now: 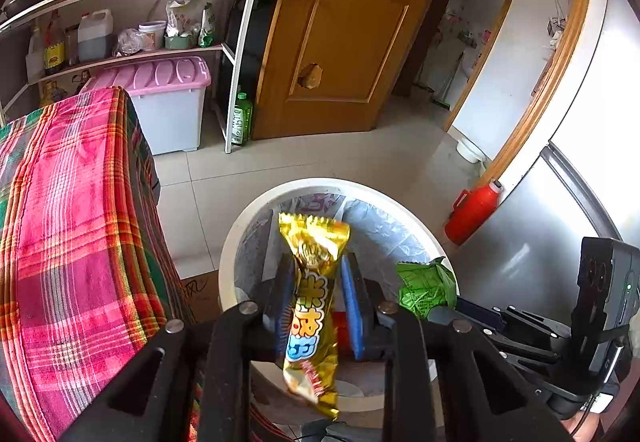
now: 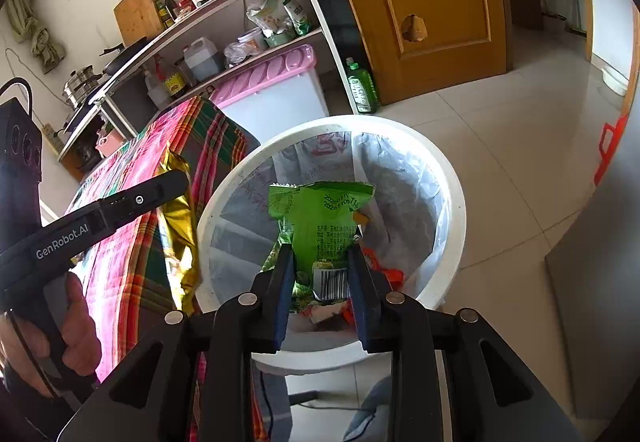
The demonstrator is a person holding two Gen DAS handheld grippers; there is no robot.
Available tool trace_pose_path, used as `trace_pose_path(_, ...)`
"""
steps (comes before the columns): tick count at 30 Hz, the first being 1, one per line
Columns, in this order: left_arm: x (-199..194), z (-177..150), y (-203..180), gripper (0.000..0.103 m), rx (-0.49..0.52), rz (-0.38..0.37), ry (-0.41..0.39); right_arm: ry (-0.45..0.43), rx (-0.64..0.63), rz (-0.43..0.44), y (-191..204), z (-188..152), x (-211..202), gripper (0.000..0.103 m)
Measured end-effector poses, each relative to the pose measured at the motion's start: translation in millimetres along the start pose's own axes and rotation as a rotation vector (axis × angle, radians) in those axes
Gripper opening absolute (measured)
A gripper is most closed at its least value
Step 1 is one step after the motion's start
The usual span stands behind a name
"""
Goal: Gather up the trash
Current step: 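Open both tools to drop the packets into the bin, then move both open tools back over the table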
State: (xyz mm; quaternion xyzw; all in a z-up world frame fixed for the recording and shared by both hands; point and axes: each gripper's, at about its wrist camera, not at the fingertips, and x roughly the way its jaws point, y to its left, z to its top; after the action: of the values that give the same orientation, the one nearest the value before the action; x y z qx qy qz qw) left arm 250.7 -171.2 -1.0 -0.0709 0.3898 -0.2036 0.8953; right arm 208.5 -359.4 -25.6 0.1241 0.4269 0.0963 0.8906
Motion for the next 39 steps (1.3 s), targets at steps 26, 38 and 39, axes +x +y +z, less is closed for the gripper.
trace_pose_path(26, -85.1, -15.6, 28.5, 0.034, -0.037, 0.033, -0.133, -0.096, -0.108, 0.057, 60.0, -3.0, -42.4, 0.041)
trace_pose_path(38, -138.2, -45.3, 65.6, 0.040, -0.076, 0.117, -0.194, -0.097, -0.200, 0.135, 117.1, -17.1, -49.2, 0.041)
trace_pose_path(39, -141.9, -48.1, 69.6, 0.040, -0.083, 0.123, -0.196, -0.097, -0.207, 0.140, 121.3, -18.6, -49.3, 0.041)
